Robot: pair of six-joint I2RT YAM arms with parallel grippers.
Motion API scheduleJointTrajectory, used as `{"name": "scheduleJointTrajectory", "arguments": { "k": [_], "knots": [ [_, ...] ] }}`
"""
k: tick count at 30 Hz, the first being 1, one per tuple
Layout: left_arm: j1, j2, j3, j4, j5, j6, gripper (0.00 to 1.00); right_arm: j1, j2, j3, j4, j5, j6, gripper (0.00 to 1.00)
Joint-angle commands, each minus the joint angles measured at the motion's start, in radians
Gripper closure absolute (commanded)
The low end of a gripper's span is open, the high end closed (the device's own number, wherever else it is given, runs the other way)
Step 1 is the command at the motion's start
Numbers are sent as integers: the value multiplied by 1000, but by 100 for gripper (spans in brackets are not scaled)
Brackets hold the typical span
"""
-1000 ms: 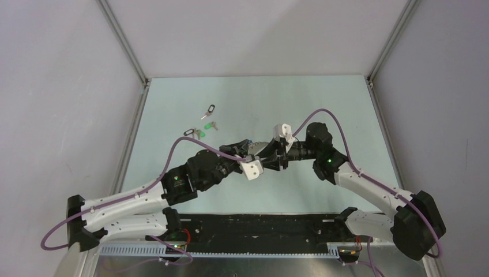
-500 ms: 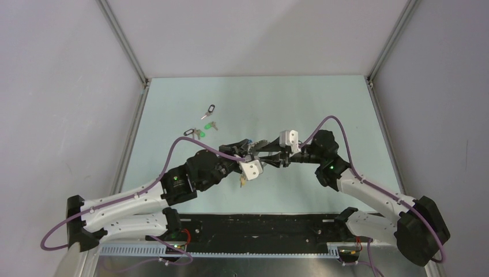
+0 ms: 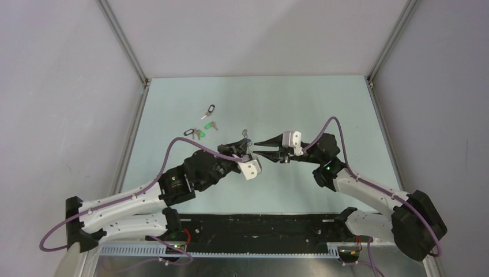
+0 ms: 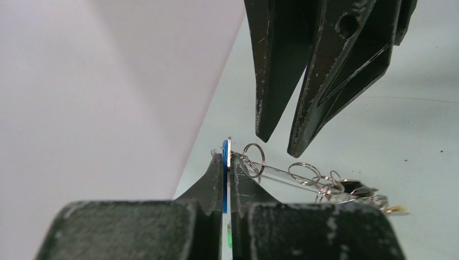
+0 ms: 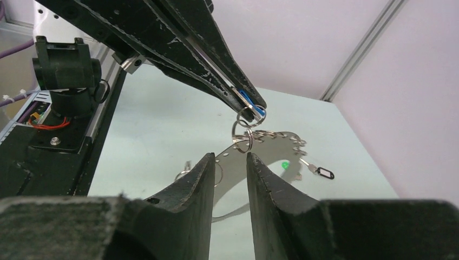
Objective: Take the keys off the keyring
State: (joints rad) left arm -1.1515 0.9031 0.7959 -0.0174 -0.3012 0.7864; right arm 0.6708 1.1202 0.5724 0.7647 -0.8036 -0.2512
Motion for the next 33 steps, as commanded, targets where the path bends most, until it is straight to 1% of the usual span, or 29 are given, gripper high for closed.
{"name": "scheduleJointTrajectory", "arguments": {
  "k": [1,5,14,20,22,27,29,31,33],
  "knots": [
    [1,-29,2,82,21,-5,100,5,35,1,140,14,38,68],
    [1,-31,2,82,24,-5,100,2,54,1,178,13,63,69],
    [1,-34,0,82,31,-7,100,-10,85,1,247,-13,126,64],
    [1,-37,0,81,32,-6,100,-33,134,1,331,-56,221,61],
    [1,-36,1,83,31,-7,100,-38,144,3,348,-67,242,62],
    [1,-37,0,83,31,-6,100,-50,165,6,384,-91,289,71],
    [1,-36,1,82,31,-7,100,-54,172,7,409,-101,309,73],
    [1,-35,1,82,33,-8,100,-59,180,8,429,-110,325,73],
    [1,-35,-1,82,33,-7,100,-60,188,8,444,-115,336,70]
  ]
}}
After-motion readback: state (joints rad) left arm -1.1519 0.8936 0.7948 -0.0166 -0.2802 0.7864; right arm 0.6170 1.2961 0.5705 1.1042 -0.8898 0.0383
